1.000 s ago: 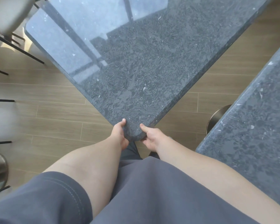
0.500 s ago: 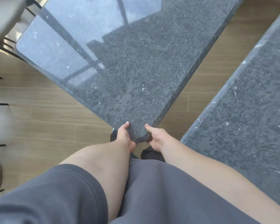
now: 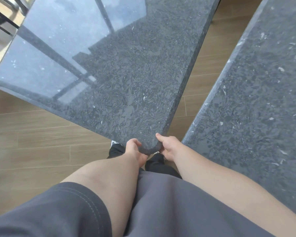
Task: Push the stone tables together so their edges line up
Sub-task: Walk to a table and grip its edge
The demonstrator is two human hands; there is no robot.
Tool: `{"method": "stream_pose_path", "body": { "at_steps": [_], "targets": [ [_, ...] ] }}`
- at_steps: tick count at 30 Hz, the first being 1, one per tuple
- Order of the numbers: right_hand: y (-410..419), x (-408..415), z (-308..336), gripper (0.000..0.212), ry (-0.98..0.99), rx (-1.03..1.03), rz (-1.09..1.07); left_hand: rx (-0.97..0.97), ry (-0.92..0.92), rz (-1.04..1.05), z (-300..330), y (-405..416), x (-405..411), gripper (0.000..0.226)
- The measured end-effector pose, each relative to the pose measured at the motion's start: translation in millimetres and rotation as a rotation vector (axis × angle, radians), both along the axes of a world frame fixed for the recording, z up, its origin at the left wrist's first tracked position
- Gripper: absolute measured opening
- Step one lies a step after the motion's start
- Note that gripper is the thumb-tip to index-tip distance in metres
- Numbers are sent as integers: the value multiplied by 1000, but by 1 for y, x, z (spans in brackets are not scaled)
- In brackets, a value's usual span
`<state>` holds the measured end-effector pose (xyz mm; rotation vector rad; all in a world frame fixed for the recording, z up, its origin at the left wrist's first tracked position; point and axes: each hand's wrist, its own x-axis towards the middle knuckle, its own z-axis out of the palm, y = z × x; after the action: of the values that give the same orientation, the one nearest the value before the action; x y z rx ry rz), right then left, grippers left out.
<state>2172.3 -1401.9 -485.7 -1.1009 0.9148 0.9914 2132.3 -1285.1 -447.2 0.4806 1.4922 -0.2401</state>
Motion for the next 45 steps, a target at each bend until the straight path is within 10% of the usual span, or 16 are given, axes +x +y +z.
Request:
{"method": "stream_pose_path", "body": {
  "at_steps": [12,27,45],
  "targets": [
    [13,3,21,28,-46,-176,214,-270,-73,-366,19,62,-11,57],
    [93,-25,78,75,-237,-629,341,79,-251,-596,39,176,-43,30],
    [454,-148,190,33,-737,-119,473,751,-493,-289,187,529,-257,30]
  ]
}}
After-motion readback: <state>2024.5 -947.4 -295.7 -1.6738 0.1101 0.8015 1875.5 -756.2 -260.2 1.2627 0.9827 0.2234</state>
